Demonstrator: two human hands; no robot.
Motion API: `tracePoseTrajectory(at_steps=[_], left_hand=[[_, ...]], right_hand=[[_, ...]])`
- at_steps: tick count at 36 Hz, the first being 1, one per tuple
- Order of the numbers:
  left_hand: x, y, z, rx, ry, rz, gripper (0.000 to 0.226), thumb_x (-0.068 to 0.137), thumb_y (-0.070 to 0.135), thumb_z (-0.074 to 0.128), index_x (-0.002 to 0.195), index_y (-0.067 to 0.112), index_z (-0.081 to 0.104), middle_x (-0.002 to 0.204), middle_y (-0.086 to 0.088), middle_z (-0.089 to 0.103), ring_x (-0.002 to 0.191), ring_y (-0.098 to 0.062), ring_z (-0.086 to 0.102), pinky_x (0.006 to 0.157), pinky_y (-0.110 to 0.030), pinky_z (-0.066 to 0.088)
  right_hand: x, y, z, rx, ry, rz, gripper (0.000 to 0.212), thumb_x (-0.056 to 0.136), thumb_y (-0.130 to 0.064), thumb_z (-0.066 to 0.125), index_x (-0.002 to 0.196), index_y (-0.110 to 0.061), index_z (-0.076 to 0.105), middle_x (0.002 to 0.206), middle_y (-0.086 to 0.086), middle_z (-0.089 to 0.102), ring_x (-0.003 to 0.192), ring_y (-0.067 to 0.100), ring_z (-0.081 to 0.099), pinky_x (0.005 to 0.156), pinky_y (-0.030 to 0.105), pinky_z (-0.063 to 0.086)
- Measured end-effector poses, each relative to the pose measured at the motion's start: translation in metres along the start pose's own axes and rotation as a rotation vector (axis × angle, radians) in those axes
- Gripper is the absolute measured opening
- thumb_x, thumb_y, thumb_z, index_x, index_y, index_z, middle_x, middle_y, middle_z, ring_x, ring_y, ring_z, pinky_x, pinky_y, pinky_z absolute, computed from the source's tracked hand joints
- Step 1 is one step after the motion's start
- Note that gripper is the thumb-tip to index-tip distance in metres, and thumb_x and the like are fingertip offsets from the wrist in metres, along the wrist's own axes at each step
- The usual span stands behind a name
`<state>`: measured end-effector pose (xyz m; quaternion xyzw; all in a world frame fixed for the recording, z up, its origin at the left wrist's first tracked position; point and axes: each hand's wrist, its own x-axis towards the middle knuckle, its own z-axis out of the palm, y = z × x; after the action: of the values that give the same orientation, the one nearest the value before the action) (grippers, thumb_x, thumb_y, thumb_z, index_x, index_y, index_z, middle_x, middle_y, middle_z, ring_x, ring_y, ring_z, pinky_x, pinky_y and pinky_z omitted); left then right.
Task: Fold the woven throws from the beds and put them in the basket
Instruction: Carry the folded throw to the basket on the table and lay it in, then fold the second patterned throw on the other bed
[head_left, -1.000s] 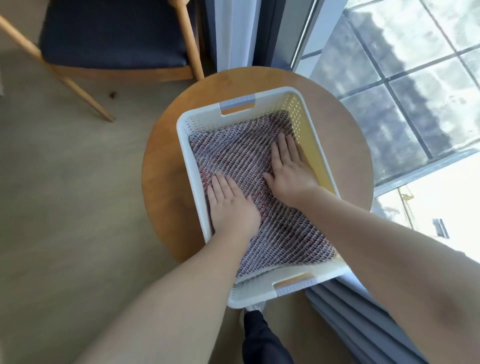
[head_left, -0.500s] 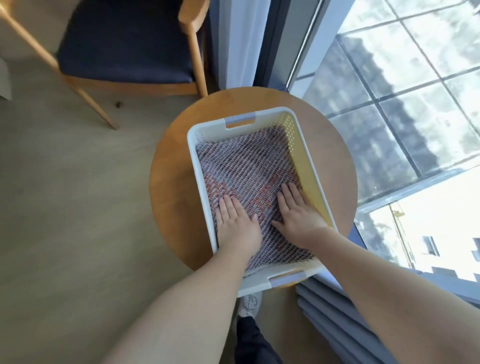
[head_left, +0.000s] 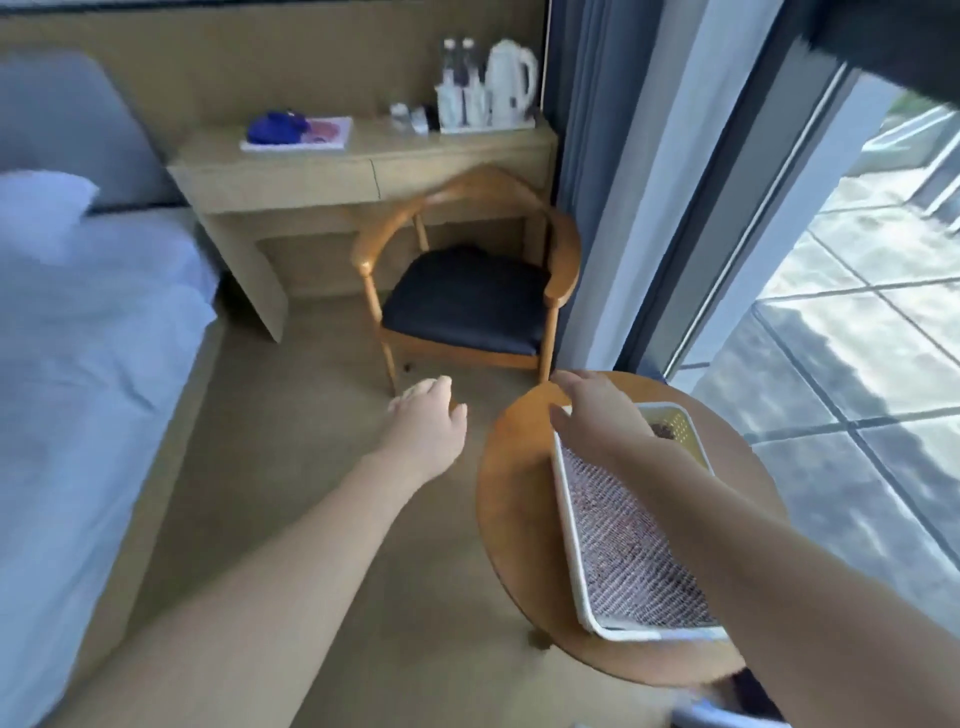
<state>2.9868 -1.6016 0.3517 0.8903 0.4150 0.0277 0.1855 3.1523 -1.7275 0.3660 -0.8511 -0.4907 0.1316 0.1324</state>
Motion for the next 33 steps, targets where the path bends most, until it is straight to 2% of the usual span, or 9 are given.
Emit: tracePoseTrajectory(at_steps=[3,6,10,15,22,26,29,33], left_hand=[[-0.029,-0.048,-0.055,-0.005,0.088,-0.055,0.049,0.098,0.031,0.041,0.143,0.009,0.037,0.147,-0.008,0.04,0.135,-0.025,0.036,0.109,-0.036,0.028],[-0.061,-0.096,-0.097,-0.019,0.139,-0.108,0.051,0.098,0.034,0.04,0.144,0.011,0.036,0.148,-0.007,0.04,0.134,-0.025,0.038,0.109,-0.038,0.032],[-0.109,-0.151,-0.137,-0.045,0.199,-0.239,0.053,0.099,0.037,0.038,0.145,0.012,0.032,0.149,-0.006,0.037,0.134,-0.025,0.038,0.109,-0.039,0.032],[-0.179,-0.202,-0.163,-0.024,0.264,-0.417,0.053,0.099,0.041,0.037,0.144,0.015,0.033,0.149,-0.004,0.037,0.133,-0.025,0.038,0.106,-0.037,0.035],[-0.314,-0.227,-0.154,-0.058,0.358,-0.713,0.054,0.099,0.04,0.037,0.146,0.015,0.029,0.149,-0.006,0.037,0.132,-0.026,0.039,0.106,-0.039,0.035],[-0.405,-0.24,-0.132,-0.073,0.385,-0.908,0.056,0.099,0.041,0.037,0.148,0.016,0.027,0.153,-0.004,0.031,0.138,-0.023,0.032,0.111,-0.038,0.03],[-0.471,-0.244,-0.119,-0.078,0.417,-1.04,0.056,0.099,0.041,0.038,0.148,0.015,0.027,0.152,-0.005,0.033,0.137,-0.024,0.033,0.111,-0.04,0.03],[-0.551,-0.25,-0.109,-0.083,0.463,-1.173,0.055,0.099,0.041,0.038,0.147,0.015,0.029,0.15,-0.006,0.036,0.133,-0.026,0.038,0.108,-0.04,0.033]], right_hand=[[0.0,-0.057,-0.015,0.008,0.068,-0.094,0.038,0.097,-0.026,0.047,0.131,-0.011,0.052,0.13,0.009,0.053,0.116,0.029,0.051,0.093,0.041,0.047],[-0.002,-0.107,-0.02,0.013,0.084,-0.164,0.042,0.098,-0.029,0.047,0.137,-0.016,0.047,0.136,0.006,0.05,0.118,0.028,0.052,0.092,0.038,0.049],[-0.005,-0.164,-0.021,0.001,0.079,-0.274,0.043,0.098,-0.034,0.048,0.138,-0.02,0.047,0.137,0.003,0.051,0.117,0.025,0.054,0.092,0.036,0.05],[-0.013,-0.225,-0.019,-0.04,0.02,-0.414,0.044,0.097,-0.037,0.049,0.137,-0.017,0.048,0.131,0.004,0.054,0.113,0.025,0.057,0.092,0.038,0.05],[-0.048,-0.307,0.019,-0.046,-0.124,-0.714,0.038,0.095,-0.03,0.052,0.126,-0.009,0.055,0.123,0.012,0.057,0.111,0.03,0.056,0.091,0.04,0.048],[-0.093,-0.357,0.054,-0.022,-0.234,-0.883,0.045,0.094,-0.031,0.053,0.136,-0.013,0.049,0.132,0.01,0.054,0.121,0.028,0.051,0.092,0.033,0.041],[-0.134,-0.392,0.08,-0.027,-0.317,-1.005,0.05,0.096,-0.034,0.052,0.141,-0.013,0.045,0.136,0.011,0.052,0.124,0.029,0.05,0.098,0.037,0.043],[-0.191,-0.436,0.107,-0.086,-0.378,-1.177,0.05,0.098,-0.037,0.049,0.141,-0.013,0.043,0.137,0.011,0.051,0.123,0.028,0.05,0.098,0.038,0.043]])
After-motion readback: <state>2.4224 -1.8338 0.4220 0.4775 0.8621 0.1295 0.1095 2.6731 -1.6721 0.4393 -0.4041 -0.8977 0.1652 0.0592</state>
